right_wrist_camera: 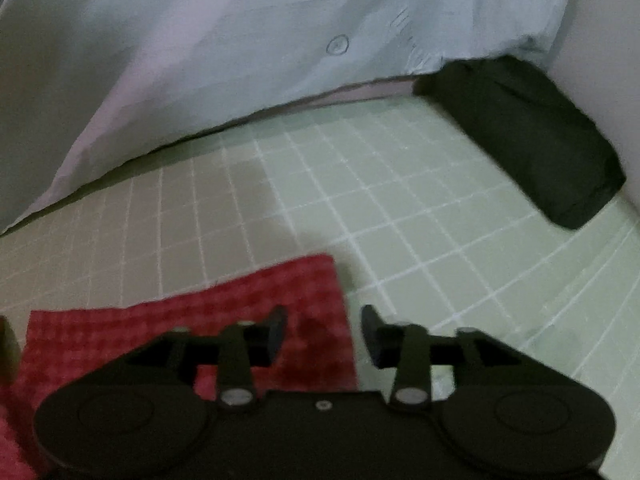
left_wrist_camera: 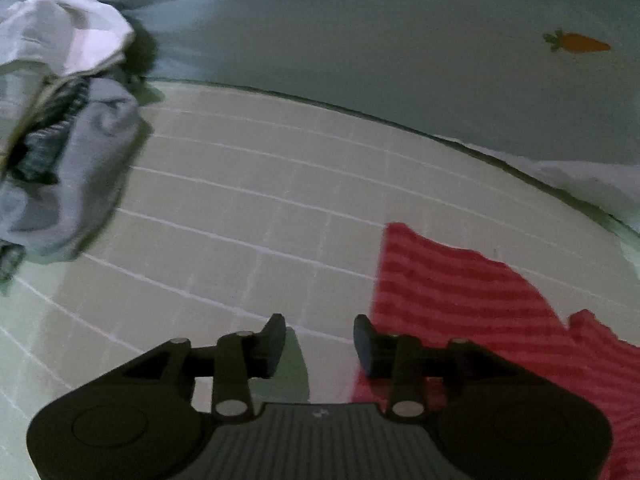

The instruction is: Fold clothes

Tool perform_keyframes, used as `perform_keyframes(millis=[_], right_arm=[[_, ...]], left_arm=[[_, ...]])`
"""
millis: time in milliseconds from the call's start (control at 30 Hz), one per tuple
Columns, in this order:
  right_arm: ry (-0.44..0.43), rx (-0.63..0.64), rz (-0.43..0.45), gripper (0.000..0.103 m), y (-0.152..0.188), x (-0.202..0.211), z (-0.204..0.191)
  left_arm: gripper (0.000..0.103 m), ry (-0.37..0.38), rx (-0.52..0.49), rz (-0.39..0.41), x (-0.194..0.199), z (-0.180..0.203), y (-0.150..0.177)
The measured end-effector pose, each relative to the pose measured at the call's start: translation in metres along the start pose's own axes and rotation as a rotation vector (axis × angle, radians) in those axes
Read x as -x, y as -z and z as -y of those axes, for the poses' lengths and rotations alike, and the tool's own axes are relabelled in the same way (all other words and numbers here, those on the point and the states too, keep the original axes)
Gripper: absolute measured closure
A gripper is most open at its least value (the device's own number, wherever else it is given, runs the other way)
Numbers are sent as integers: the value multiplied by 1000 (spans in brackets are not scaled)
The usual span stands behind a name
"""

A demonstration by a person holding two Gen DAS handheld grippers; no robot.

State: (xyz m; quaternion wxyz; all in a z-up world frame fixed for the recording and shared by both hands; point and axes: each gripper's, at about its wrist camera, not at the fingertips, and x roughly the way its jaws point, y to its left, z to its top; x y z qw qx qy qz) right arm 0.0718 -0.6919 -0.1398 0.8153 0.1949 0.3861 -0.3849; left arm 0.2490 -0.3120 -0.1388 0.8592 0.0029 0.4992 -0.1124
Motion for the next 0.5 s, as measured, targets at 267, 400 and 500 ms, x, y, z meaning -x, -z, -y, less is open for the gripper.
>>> perform_keyframes(millis=[267,400,500], right_arm=[[-7,-93,-47,40,7,-9,12],[6,-102,-56,40,8,-11,16],[3,-86,-60,53,8,-10,15]], left_arm=[[58,76,-43,-31,-11,34,8],[103,80,-100,-42,-9,40,11],[103,74,-88,-17,2,33,13]])
